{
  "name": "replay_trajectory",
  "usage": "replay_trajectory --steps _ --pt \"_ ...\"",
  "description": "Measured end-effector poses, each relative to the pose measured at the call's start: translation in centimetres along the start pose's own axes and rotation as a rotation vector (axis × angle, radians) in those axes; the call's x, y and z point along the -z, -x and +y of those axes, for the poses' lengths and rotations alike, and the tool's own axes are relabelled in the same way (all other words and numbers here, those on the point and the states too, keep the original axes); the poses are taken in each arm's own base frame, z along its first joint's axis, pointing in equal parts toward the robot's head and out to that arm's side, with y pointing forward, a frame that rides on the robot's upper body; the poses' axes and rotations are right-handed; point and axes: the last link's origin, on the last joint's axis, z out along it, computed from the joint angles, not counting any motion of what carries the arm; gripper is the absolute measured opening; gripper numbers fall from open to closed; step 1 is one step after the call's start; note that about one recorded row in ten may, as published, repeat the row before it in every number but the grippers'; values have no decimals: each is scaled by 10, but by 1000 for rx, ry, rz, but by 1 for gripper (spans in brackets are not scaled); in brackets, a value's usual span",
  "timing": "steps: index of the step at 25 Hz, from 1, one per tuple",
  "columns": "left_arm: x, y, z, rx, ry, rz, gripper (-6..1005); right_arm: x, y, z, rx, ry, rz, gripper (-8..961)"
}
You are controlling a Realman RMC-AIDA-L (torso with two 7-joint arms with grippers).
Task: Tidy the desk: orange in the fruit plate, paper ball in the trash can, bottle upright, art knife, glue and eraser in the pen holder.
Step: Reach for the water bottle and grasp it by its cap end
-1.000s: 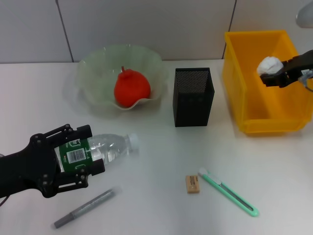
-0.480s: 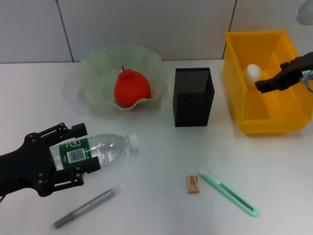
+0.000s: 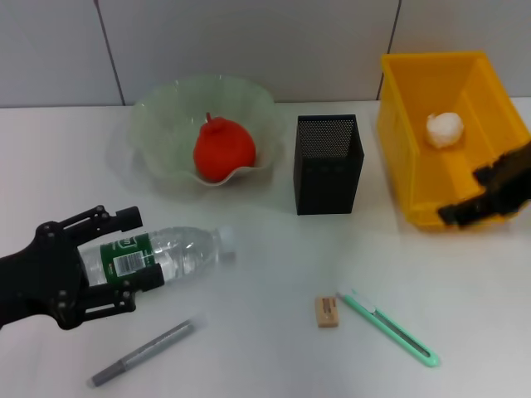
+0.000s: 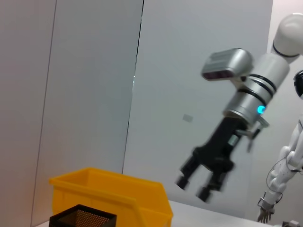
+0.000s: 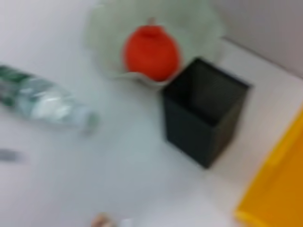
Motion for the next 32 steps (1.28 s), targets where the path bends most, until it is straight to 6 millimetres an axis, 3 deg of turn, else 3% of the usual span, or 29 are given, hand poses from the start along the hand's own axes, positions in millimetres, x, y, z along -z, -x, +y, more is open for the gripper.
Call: replay_trajectory --steps 1,2,3,7,9,12,13,17,20,26,29,30,32 --pt "0 0 0 0 0 0 833 0 0 0 0 0 0 826" --pt "-1 -6 -4 -9 3 -9 833 -1 -15 3 26 81 -56 826" --pt "-1 -6 -4 -9 3 -9 833 -1 -15 3 26 81 -56 826" --pt "-8 -26 -17 -37 25 -73 833 -7 -55 6 76 234 -214 826" --pt "-17 -37 -24 -56 42 -138 833 -10 -66 6 85 250 -233 826" --pt "-37 -55 -33 -89 76 -247 833 -23 -100 9 131 307 -319 826" --pt "-46 -61 -35 -103 89 -285 833 -23 -100 9 131 307 -319 826" --pt "-84 -82 -45 -161 112 -517 832 -22 -132 9 146 310 -538 826" --pt "-92 -85 -46 -164 116 -557 832 -21 -142 10 153 298 -598 826" --pt "-130 -98 -60 -182 58 -767 832 -25 -163 13 117 292 -630 825" --pt "-136 -97 -60 -191 55 -799 832 -26 -167 14 106 283 -636 825" --pt "-157 -89 -56 -243 37 -919 832 -27 -168 14 102 281 -641 825" --pt "-165 -83 -55 -276 15 -981 832 -27 -167 14 100 283 -644 825"
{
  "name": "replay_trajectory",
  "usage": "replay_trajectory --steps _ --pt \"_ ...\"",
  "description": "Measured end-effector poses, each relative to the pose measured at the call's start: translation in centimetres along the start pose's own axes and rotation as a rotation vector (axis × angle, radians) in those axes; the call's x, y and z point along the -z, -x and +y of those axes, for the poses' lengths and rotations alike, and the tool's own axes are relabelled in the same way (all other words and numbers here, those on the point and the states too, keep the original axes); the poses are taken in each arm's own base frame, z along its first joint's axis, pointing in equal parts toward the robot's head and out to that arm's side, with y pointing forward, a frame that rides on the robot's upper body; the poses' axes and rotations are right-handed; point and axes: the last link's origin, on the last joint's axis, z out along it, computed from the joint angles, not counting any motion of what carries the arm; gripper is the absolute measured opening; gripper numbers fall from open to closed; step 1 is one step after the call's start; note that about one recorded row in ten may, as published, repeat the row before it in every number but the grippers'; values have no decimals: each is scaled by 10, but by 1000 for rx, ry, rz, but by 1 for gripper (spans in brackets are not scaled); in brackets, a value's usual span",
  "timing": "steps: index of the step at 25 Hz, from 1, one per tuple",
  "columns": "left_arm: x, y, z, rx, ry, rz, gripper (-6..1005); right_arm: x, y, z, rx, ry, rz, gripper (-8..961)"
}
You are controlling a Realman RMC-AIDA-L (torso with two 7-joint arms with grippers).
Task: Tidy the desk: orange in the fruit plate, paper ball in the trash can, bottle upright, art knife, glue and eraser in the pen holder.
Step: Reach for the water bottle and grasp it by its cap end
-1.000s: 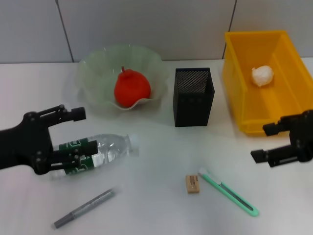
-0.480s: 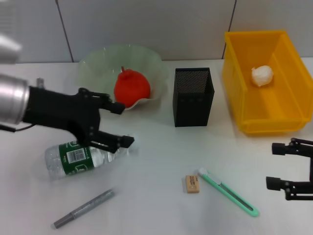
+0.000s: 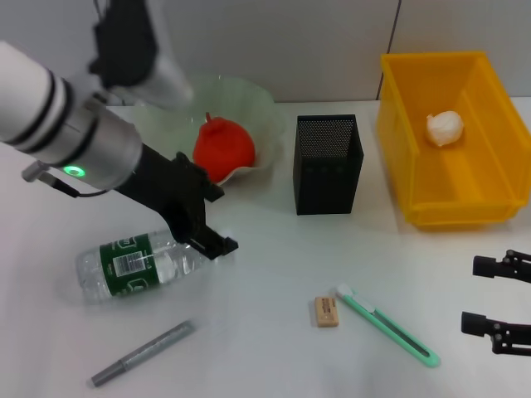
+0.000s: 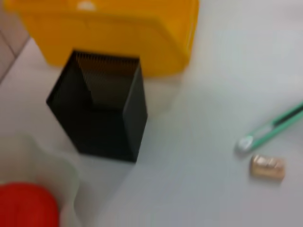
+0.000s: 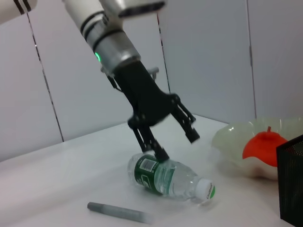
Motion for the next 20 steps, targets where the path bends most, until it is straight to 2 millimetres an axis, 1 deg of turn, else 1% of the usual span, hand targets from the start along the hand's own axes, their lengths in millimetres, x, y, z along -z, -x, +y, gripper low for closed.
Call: replay_trajectory --steps 1,4,5,8,10,11,12,15,17,20 --pt "0 0 0 0 0 0 832 -1 0 0 -1 2 -2 825" --pt "-11 -3 1 -18 -28 -53 832 -2 0 -1 -2 6 -6 825" --pt "-17 -5 1 -26 -48 -76 832 -4 0 0 -4 13 -7 825" --pt "-22 -5 0 -27 -52 -85 832 -5 0 0 -6 17 -8 825" --pt "-35 -2 -2 -23 -53 -110 832 -6 0 -1 -7 17 -9 825" --pt "-35 -2 -2 -23 -53 -110 833 -6 0 -1 -7 17 -9 825" --pt "-39 0 -3 -22 -53 -118 833 -6 0 -1 -9 17 -10 825" --pt "-57 7 -3 -34 -68 -154 828 -6 -2 0 -20 20 -14 825" --pt "-59 8 -3 -37 -73 -156 822 -7 -2 0 -22 21 -14 825" --pt "-69 10 -6 -38 -91 -166 814 -7 -3 1 -28 26 -18 824"
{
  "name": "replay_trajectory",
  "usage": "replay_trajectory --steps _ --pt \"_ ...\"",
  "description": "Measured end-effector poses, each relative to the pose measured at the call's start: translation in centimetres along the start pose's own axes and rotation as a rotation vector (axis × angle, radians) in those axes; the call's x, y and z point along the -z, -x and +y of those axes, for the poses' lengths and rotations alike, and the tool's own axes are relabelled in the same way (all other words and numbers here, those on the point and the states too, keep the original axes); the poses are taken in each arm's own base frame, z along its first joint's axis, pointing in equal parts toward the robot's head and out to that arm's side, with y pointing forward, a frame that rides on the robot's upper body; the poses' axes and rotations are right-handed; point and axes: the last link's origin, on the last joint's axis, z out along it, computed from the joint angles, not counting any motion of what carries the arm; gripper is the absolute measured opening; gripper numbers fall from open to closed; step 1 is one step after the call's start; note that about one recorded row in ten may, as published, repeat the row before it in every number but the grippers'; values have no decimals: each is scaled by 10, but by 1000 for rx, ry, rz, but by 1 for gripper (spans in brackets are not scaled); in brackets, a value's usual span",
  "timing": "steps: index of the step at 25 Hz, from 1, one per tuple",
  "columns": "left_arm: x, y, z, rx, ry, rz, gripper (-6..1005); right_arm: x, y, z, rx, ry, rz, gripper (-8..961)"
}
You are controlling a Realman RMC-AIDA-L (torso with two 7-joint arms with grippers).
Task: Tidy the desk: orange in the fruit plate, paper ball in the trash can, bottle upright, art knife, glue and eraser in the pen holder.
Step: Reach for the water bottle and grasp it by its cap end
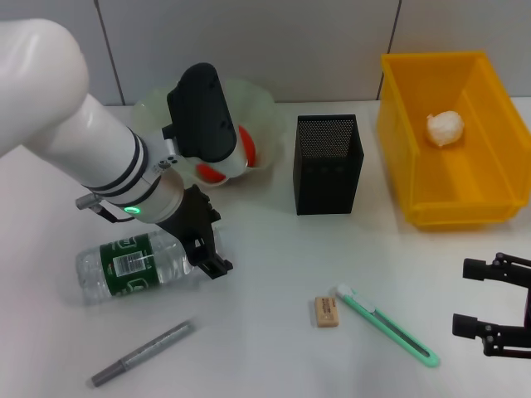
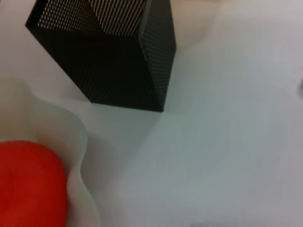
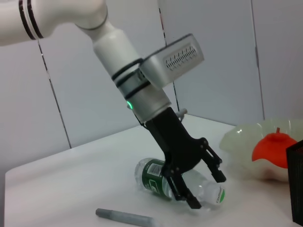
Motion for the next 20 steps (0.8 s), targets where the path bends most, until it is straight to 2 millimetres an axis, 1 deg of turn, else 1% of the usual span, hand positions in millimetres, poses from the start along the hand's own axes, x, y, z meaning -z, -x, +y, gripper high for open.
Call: replay_trajectory --steps 4,10,18,20 --pt "-5 0 -1 -4 -11 -4 804 -1 -1 1 -3 3 -1 824" --pt "-11 -1 3 -41 -23 -20 787 1 -3 2 -16 0 -10 824" --pt "-10 0 4 -36 -30 -13 766 1 -5 2 -22 -6 -11 822" --pt "-10 1 5 -35 -32 -12 673 0 -4 2 -25 -6 -15 821"
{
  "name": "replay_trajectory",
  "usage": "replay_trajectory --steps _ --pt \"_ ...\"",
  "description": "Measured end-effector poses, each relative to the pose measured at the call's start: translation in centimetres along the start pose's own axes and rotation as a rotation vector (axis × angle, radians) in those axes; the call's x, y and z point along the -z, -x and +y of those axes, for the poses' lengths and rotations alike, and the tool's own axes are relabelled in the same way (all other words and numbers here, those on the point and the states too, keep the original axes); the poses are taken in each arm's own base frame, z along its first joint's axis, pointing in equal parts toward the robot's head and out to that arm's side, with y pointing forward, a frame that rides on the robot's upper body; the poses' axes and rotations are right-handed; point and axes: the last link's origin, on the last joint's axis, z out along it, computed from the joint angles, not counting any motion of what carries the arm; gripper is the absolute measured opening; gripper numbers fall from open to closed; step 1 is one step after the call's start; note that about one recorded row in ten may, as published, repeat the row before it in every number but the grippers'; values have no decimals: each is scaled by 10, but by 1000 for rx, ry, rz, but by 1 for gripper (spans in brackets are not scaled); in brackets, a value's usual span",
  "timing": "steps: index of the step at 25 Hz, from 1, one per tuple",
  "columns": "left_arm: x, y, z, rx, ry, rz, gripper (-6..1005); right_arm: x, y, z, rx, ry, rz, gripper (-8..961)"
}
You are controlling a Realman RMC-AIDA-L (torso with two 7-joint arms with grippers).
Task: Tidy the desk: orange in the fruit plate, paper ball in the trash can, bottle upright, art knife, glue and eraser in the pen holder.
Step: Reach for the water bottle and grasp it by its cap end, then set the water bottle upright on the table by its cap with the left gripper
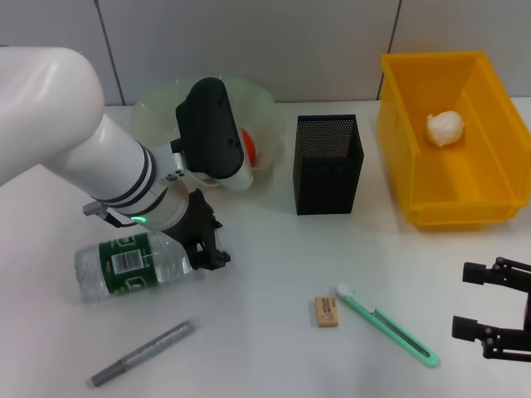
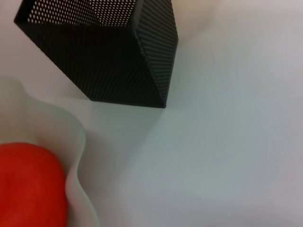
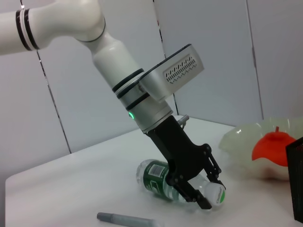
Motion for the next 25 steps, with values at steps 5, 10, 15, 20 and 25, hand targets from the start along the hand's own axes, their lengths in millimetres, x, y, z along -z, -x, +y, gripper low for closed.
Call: replay_trajectory --steps 5,10,15,20,25 --pt "1 1 -1 11 -4 7 466 -1 0 -1 -5 0 -7 819" --pt "12 2 -2 40 -32 68 433 -2 1 -2 -3 2 -9 817" --pt "35 14 -5 112 -73 152 433 -4 4 -3 5 8 -13 815" --pt "72 43 -15 261 -138 286 433 -10 9 -6 12 22 -21 813" --pt "91 61 -19 364 -137 413 433 -15 13 -8 21 36 -26 811"
